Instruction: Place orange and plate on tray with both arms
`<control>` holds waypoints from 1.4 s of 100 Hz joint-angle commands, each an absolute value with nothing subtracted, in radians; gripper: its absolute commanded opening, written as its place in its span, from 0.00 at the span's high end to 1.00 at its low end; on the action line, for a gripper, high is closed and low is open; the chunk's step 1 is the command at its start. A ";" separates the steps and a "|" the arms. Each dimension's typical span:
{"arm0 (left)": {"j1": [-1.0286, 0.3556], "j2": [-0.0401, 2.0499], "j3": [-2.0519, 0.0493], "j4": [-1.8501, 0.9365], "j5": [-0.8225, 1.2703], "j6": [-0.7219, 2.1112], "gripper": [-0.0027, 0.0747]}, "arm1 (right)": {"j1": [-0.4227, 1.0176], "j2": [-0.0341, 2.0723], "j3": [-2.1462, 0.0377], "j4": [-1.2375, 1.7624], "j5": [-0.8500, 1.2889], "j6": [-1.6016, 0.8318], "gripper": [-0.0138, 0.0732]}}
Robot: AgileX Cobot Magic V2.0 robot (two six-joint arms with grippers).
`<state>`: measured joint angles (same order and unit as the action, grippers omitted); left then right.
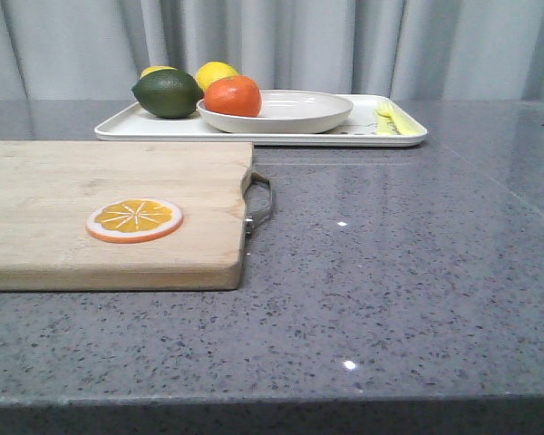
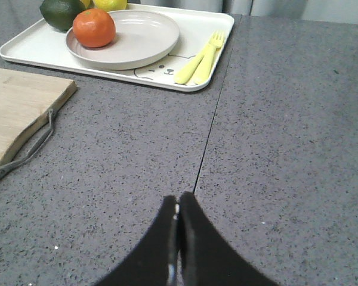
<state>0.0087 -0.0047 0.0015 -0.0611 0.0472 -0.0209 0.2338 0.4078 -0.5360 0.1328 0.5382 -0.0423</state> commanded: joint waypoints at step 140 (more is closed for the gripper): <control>0.010 -0.038 0.009 -0.061 -0.032 -0.020 0.99 | -0.041 -0.023 0.006 -0.096 -0.051 0.113 0.92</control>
<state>0.0087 -0.0047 0.0015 -0.0611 0.0472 -0.0209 -0.0331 -0.0099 0.0276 -0.0918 0.0179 0.1111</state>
